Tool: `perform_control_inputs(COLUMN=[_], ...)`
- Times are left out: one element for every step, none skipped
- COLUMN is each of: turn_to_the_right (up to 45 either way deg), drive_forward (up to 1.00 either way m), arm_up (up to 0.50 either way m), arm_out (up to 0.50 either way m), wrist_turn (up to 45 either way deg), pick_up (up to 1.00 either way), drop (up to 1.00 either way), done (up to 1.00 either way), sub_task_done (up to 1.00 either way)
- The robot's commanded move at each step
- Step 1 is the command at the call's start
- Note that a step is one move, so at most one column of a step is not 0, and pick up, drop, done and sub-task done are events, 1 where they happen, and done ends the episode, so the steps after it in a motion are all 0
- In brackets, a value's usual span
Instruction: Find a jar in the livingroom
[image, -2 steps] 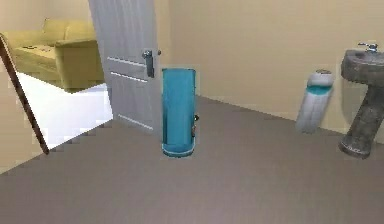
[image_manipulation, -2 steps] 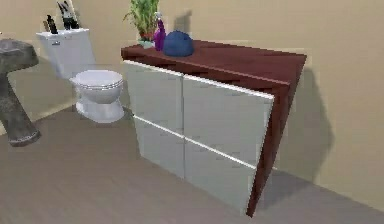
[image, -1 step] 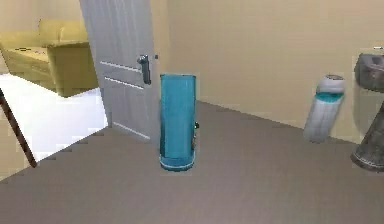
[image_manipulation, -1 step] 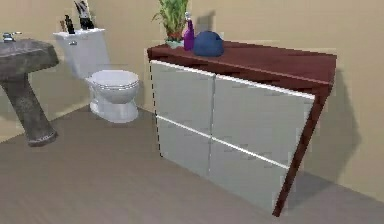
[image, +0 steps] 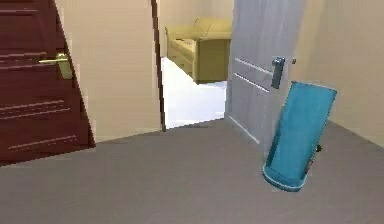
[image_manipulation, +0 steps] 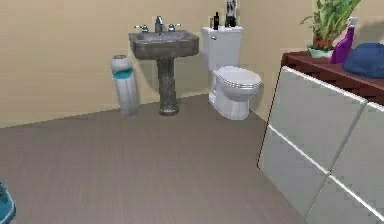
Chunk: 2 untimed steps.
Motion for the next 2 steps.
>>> perform_control_inputs(turn_to_the_right=[0.0,-3.0], drive_forward=[1.0,0.0], arm_up=[0.0,0.0], arm_out=[0.0,0.0], wrist_turn=[0.0,0.0], pick_up=[0.0,0.0], drop=[0.0,0.0], done=[0.0,0.0], sub_task_done=[0.0,0.0])
